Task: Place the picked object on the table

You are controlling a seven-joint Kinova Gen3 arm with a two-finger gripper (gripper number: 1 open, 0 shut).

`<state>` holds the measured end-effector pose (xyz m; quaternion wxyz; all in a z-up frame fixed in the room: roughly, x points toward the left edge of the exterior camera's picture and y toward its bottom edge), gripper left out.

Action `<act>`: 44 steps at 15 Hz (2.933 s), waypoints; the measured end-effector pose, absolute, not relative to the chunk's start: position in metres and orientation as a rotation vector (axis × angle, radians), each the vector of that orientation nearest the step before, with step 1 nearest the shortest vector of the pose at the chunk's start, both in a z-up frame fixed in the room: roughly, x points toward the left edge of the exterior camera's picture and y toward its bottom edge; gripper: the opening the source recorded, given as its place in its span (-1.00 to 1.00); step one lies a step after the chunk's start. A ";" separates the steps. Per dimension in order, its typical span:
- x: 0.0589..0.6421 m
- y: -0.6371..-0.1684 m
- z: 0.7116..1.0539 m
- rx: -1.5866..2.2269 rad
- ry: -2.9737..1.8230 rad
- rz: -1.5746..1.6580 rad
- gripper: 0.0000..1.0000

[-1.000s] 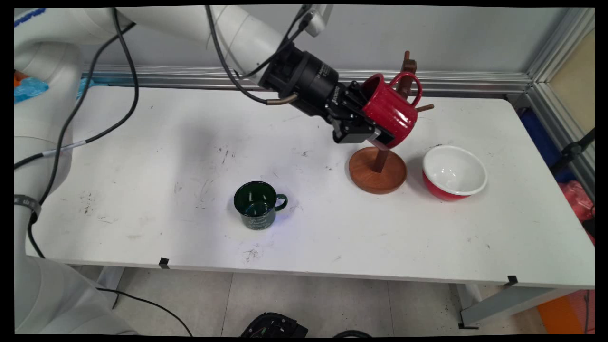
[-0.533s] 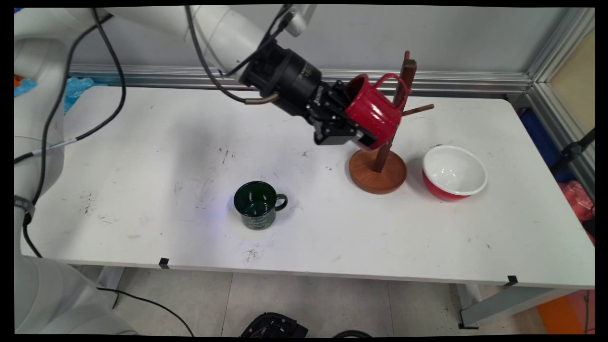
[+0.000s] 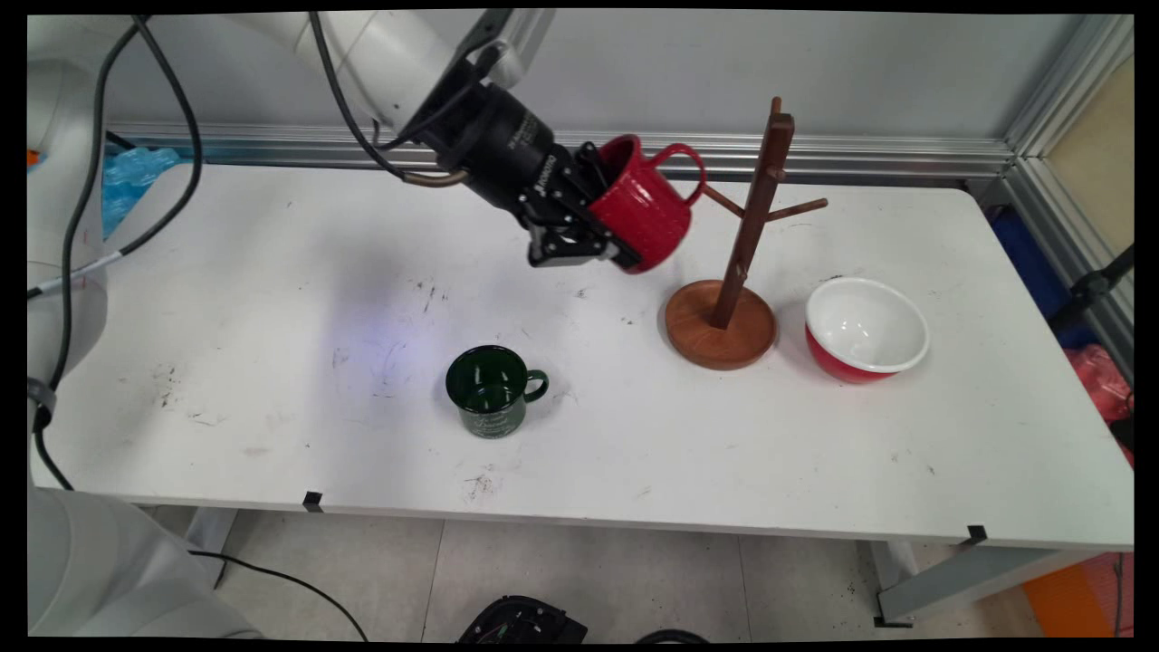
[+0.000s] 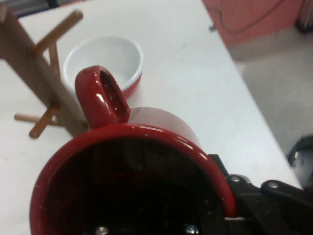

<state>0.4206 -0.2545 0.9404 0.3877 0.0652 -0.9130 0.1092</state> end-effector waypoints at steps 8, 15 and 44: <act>0.445 -0.276 0.942 -0.014 -2.513 0.365 -1.00; 0.458 -0.300 0.931 -0.172 -2.662 0.360 -1.00; 0.457 -0.373 0.830 -0.616 -2.906 0.048 -1.00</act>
